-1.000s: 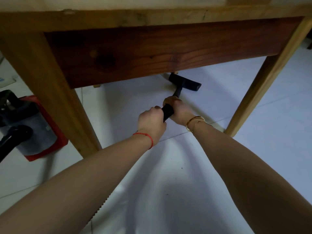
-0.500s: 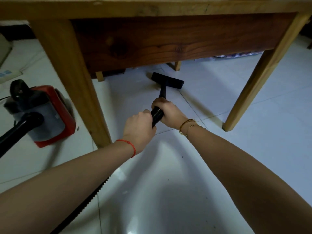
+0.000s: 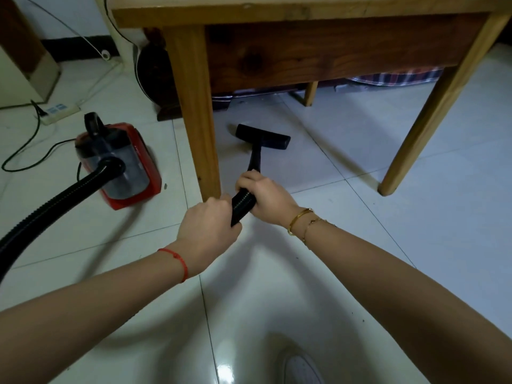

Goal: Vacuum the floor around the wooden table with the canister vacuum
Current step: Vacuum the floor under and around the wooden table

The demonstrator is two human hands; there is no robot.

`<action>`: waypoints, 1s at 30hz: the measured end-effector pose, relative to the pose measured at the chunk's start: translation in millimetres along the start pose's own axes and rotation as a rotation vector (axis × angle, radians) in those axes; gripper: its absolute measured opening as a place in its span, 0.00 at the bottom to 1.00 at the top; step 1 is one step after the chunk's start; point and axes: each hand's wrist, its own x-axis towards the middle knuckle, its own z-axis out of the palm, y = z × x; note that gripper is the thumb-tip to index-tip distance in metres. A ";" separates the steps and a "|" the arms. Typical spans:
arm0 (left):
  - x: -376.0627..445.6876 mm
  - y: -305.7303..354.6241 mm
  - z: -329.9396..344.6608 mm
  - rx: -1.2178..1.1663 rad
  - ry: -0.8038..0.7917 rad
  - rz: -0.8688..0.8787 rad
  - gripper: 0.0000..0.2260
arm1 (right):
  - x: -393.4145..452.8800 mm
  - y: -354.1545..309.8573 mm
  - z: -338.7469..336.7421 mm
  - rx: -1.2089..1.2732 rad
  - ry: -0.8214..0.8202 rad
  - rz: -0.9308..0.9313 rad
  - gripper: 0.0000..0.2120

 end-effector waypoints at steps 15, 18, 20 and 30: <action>8.7 -10.5 10.1 -0.001 -0.002 -0.035 0.09 | 15.0 5.2 15.5 -0.036 -0.008 -0.006 0.09; 32.3 -4.4 17.8 -0.022 0.023 -0.041 0.08 | 29.0 27.7 19.2 -0.026 -0.012 0.010 0.09; 49.3 -1.4 22.7 -0.031 0.031 -0.059 0.08 | 39.8 42.3 20.2 -0.010 -0.020 0.019 0.09; 120.0 11.8 35.3 -0.163 0.067 -0.142 0.09 | 89.2 97.9 11.5 0.025 -0.085 0.061 0.09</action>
